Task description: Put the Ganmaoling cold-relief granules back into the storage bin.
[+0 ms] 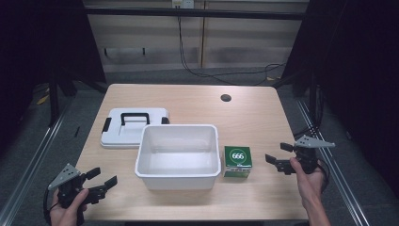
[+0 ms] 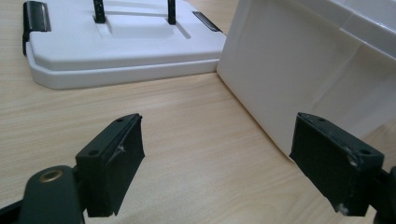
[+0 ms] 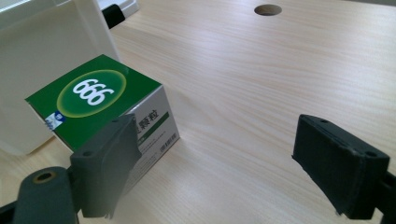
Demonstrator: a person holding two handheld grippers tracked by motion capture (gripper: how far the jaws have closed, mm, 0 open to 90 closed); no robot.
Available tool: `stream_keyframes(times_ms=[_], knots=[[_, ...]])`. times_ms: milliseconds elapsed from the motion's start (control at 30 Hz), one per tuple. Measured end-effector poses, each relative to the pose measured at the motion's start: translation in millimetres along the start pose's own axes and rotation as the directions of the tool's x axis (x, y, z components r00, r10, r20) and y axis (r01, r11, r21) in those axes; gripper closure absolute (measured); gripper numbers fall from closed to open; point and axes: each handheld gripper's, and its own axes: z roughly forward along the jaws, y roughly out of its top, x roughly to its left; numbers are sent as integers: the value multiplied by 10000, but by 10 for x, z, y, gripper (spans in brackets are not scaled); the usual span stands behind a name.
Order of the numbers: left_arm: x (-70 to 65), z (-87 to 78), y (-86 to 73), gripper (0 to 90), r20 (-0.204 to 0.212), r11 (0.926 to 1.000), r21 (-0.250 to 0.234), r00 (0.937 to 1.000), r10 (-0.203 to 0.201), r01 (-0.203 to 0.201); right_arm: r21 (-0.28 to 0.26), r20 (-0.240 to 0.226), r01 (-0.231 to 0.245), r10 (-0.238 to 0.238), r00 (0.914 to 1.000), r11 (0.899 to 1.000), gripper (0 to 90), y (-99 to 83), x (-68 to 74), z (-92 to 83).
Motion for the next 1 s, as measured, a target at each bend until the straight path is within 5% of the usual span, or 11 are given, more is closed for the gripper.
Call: stream_keyframes(times_ms=[400,733,867,1000], knots=[[-4,-17,-11,168,-53,10000,-32,10000,-43,43,350,-370,860,-847,9957,9957,136,49,73,0],[-27,-3,-8,165,43,10000,8,10000,33,-33,850,-897,1069,-992,9910,9906,151,205,105,-61],[-36,-5,-4,165,109,10000,-26,9999,37,-37,1408,-547,1451,-1386,9888,9793,169,270,115,-30],[-34,-3,-8,165,96,10000,-1,9999,41,-41,1526,-858,1737,-1620,9830,9729,163,335,145,-7]])
